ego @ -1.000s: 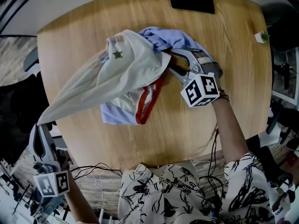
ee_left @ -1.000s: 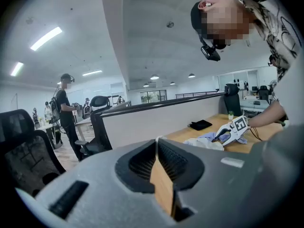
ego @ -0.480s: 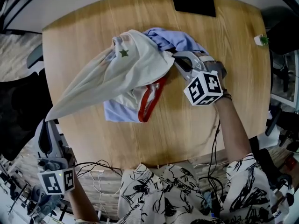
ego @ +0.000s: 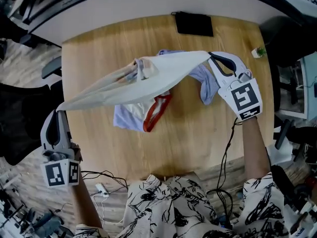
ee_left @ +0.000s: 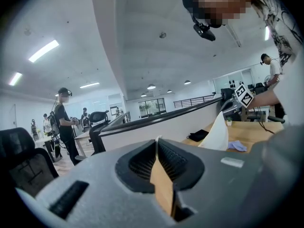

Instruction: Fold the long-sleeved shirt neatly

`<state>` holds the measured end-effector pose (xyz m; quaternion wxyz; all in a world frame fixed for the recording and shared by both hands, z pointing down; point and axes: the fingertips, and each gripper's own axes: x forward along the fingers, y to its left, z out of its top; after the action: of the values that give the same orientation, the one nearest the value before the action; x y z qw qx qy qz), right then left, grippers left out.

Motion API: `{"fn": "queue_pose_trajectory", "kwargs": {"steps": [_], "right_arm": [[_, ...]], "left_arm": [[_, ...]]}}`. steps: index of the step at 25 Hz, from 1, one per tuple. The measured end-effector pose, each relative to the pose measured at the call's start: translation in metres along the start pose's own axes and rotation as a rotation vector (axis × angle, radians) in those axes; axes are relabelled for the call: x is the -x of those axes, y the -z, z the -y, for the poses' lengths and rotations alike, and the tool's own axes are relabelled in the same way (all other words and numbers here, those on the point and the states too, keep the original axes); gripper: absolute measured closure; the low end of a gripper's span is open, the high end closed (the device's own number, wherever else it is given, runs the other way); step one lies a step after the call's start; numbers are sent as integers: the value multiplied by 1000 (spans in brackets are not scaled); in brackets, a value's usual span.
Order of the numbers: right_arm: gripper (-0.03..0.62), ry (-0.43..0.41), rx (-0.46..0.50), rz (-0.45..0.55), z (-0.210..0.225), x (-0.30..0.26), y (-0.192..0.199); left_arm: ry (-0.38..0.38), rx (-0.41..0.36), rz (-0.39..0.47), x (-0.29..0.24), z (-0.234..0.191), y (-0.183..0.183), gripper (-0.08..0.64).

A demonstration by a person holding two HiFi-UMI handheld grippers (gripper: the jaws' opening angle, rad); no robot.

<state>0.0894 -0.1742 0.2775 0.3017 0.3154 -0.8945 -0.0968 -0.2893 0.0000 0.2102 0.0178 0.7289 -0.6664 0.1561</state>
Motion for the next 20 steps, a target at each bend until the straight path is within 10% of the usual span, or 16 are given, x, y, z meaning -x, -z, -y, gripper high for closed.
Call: {"fn": "queue_pose_trajectory", "kwargs": {"steps": [20], "right_arm": [[577,360,-7,326,144,160,-217]], "left_arm": [[32,-170,302,-19,-31,-238,538]]}}
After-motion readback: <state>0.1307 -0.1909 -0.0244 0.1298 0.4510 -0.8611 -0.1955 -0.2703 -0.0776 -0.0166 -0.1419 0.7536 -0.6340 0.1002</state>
